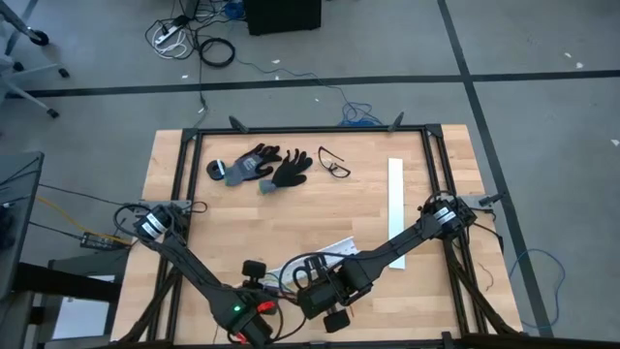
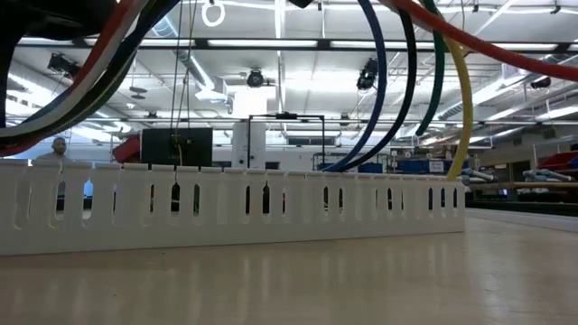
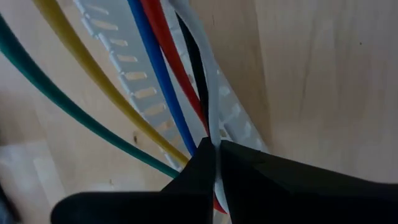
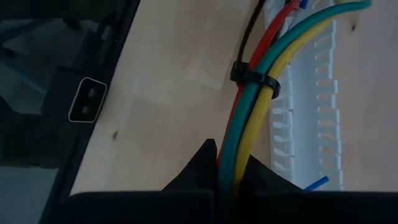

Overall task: Ziptie cables
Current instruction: Put the ziptied cables in a white cable duct

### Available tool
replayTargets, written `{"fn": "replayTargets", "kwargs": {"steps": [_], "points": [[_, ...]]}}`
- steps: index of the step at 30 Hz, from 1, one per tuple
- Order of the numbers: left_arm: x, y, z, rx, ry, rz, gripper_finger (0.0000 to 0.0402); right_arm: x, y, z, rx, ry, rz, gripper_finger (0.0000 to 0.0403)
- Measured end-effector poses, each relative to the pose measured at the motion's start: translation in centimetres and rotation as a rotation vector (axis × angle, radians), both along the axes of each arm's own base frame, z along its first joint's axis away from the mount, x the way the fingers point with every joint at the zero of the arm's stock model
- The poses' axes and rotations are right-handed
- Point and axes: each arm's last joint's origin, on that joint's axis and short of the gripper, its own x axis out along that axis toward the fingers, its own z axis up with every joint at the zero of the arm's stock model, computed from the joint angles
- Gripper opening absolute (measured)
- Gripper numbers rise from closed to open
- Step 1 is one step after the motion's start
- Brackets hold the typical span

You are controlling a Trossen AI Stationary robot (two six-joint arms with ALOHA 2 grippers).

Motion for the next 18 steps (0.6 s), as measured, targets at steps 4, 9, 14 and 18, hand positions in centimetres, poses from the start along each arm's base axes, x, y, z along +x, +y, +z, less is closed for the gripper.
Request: {"fn": "replayTargets", "kwargs": {"steps": [4, 9, 14, 18], "points": [[0.4, -0.1, -0.1, -0.045, -0.007, 0.006, 0.0015, -0.1, 0.1, 0.0, 0.038, 0.022, -0.015, 0.0006], [0.6, -0.1, 0.3, -0.035, -0.020, -0.005, 0.0045, -0.3, 0.3, -0.2, 0.086, 0.062, -0.021, 0.0006], [0.5, -0.4, 1.0, 0.001, -0.047, -0.022, 0.0081, -0.3, 0.4, -0.2, 0.111, 0.078, -0.022, 0.0006], [0.2, -0.8, 1.1, 0.010, -0.057, -0.051, 0.0115, -0.4, 0.4, -0.2, 0.112, 0.081, -0.025, 0.0006]]}}
